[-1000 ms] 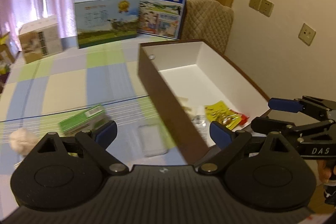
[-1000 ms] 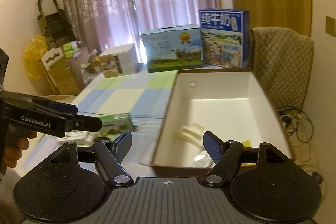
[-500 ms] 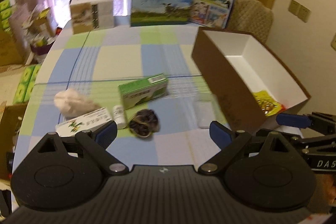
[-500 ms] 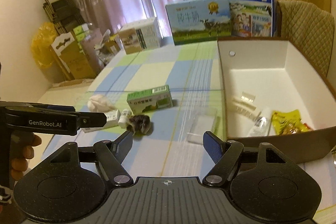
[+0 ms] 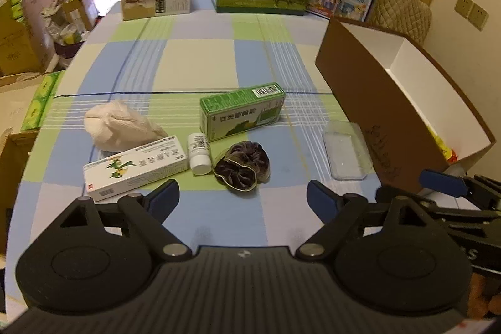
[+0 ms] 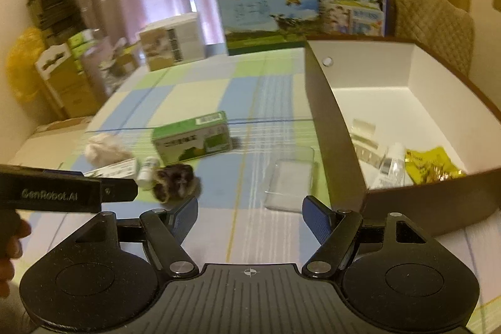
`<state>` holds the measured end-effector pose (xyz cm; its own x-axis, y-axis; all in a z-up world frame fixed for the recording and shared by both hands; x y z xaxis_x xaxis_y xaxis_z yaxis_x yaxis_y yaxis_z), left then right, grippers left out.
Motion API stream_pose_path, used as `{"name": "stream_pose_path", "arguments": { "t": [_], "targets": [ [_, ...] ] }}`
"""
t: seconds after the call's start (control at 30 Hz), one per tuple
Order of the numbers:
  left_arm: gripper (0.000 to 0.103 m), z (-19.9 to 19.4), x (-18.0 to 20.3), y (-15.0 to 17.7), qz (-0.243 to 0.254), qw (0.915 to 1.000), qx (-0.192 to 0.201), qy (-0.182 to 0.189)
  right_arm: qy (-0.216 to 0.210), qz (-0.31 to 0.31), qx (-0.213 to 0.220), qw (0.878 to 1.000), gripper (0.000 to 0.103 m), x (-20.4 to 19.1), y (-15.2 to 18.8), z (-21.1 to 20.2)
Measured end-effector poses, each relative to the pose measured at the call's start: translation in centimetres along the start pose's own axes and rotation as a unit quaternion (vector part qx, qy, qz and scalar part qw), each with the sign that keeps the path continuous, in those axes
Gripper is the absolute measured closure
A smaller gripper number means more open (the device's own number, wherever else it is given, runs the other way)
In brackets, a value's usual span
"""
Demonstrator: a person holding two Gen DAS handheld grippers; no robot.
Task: Organize objects
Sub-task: 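Grasp the dark brown scrunchie with the left tool while the right tool approaches the clear plastic box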
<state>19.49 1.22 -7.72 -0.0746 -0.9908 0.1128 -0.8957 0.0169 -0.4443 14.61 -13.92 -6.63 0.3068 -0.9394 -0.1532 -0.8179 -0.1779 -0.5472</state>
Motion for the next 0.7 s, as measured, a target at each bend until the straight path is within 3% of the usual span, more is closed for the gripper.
{"name": "stream_pose_path", "arguments": {
  "t": [0.13,0.27,0.5,0.7],
  "targets": [
    [0.029,1.7,0.2,-0.2,0.03,0.9995,0.006,-0.008,0.022,0.016,-0.001,1.0,0.037,0.4,0.0,1.8],
    [0.042,3.6,-0.1,-0.7,0.028,0.9996,-0.002,0.009,0.033,0.033,0.001,0.999,0.038,1.0,-0.3,3.2],
    [0.046,6.0,0.9,-1.8,0.064,0.9977,0.003,0.022,0.043,0.054,-0.005,0.998,0.038,1.8,-0.6,5.3],
    [0.062,8.6,0.8,-2.3,0.07,0.9972,-0.02,0.016,0.043,0.083,-0.01,0.996,0.038,2.5,-0.3,5.9]
  ]
}}
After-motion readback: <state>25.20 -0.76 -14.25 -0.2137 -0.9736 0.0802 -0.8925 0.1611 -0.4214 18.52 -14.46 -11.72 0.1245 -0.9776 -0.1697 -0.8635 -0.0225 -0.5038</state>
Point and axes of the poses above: each gripper's, at about its wrist camera, not at the fingertips, and z roughly the way its jaws point, x to its right, y to its underside, the point moved 8 cm from there along z, roughly the way its jaws point, and after that the axes turned 13 degrees about -x, right-handed, at the moved point
